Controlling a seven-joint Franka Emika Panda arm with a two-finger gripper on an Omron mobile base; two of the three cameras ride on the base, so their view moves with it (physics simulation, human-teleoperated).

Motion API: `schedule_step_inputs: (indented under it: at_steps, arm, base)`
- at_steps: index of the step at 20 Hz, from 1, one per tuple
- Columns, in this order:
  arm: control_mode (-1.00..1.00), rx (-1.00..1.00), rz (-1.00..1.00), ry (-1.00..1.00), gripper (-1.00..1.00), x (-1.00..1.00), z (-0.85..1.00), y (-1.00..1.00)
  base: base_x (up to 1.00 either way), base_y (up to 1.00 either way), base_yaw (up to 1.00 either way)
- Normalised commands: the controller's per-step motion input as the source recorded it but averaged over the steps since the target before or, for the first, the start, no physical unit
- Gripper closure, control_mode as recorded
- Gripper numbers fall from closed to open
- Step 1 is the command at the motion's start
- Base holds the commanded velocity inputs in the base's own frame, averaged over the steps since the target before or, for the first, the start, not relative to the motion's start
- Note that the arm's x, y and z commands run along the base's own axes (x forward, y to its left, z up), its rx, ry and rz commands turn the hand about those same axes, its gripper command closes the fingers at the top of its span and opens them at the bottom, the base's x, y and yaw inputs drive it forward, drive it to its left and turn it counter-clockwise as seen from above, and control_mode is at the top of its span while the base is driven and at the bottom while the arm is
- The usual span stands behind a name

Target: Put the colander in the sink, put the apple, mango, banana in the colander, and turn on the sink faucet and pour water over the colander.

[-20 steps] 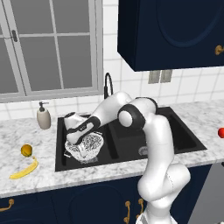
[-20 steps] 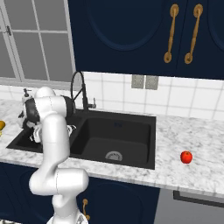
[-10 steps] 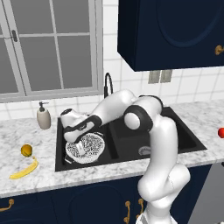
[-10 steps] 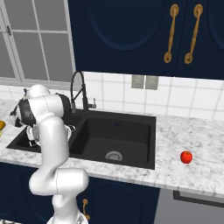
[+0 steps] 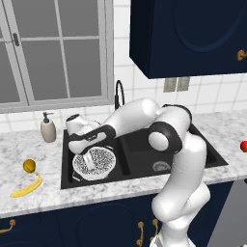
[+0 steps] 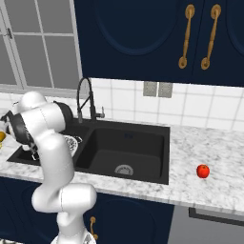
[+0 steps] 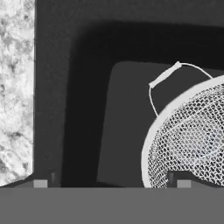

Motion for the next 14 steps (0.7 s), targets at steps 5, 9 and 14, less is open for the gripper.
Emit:
schedule_step_inputs:
  at_steps: [5, 9, 14]
  arm:
    - [-1.0, 0.0, -0.21, 0.0, -1.0, -0.61, 0.34, -0.5]
    - [-1.0, 0.0, -0.33, 0.0, -1.0, -0.49, 0.3, -0.65]
    - [-1.0, 0.0, -0.32, -0.13, -1.0, -0.44, 0.22, -0.64]
  base:
    - [0.0, 0.0, 0.0]
    - [0.0, 0.0, 0.0]
    - [0.0, 0.0, 0.0]
